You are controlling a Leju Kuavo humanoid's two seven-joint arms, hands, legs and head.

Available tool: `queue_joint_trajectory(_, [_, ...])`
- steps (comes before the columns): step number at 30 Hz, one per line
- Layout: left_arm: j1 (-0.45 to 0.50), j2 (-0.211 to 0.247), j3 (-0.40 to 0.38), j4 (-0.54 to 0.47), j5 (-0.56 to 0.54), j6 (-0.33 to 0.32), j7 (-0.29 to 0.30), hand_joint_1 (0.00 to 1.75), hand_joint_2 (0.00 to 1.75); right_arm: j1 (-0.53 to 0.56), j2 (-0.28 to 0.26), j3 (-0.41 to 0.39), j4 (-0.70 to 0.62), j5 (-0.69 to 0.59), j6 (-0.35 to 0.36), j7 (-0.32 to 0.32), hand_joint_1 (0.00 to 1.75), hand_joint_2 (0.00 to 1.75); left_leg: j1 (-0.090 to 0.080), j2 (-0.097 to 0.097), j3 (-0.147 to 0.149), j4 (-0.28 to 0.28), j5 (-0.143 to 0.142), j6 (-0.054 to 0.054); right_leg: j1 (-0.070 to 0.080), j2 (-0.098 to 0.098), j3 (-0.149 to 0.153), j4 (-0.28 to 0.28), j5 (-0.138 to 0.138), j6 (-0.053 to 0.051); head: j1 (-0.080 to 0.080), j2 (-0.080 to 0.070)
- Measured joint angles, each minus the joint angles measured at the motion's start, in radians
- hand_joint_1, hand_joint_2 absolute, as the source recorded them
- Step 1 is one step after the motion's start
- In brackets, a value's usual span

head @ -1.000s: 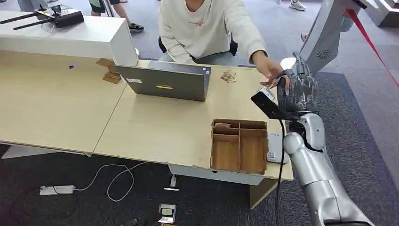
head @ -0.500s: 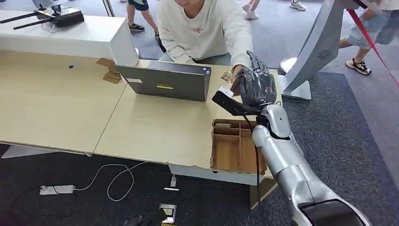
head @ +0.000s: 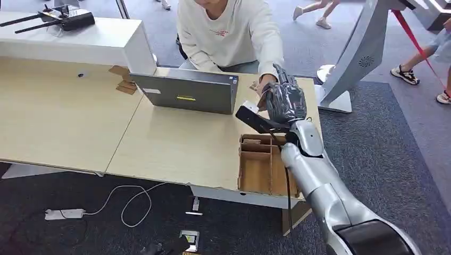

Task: Pass the card to the sensor for recognition and then transmit it.

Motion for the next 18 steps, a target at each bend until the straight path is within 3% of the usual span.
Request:
queue_joint_trajectory(5, [0.005, 0.001, -0.016, -0.001, 0.039, 0.005, 0.0, 0.0, 0.0, -0.038, -0.038, -0.003, 0.015, -0.036, -0.044, 0.0, 1.71, 1.75, 0.0, 0.0, 0.0, 0.0, 0.0, 0.0, -0.001, 0.0, 0.0, 0.0, 0.0, 0.0, 0.0, 0.0])
queue_joint_trajectory(6, [0.006, 0.001, -0.018, -0.001, 0.048, 0.009, 0.0, 0.0, 0.0, -0.045, -0.052, -0.009, 0.015, -0.046, -0.058, 0.0, 0.03, 1.75, 0.0, 0.0, 0.0, 0.001, 0.0, 0.0, -0.001, 0.0, 0.0, 0.0, 0.0, 0.0, 0.0, 0.0])
queue_joint_trajectory(9, [0.015, 0.004, -0.022, -0.001, 0.072, 0.018, -0.001, 0.0, 0.0, -0.065, -0.091, -0.027, 0.018, -0.069, -0.085, 0.0, 0.0, 1.75, 0.0, 0.0, 0.0, 0.001, 0.0, 0.0, -0.001, 0.0, 0.0, 0.0, 0.0, 0.0, 0.0, 0.0])
queue_joint_trajectory(13, [0.026, 0.008, -0.025, -0.001, 0.107, 0.034, -0.002, 0.0, 0.0, -0.09, -0.168, -0.067, 0.019, -0.104, -0.176, 0.005, 0.0, 1.75, -0.001, 0.0, 0.0, 0.001, -0.001, 0.001, -0.001, 0.0, -0.001, -0.001, 0.0, 0.0, 0.0, 0.0])
queue_joint_trajectory(18, [0.04, 0.013, -0.039, -0.001, 0.147, 0.049, -0.002, 0.0, 0.0, -0.097, -0.287, -0.152, 0.019, -0.178, -0.206, -0.001, 0.0, 1.75, -0.001, 0.0, 0.0, 0.002, -0.001, 0.001, -0.002, 0.0, -0.001, -0.001, 0.0, 0.001, -0.001, 0.0])
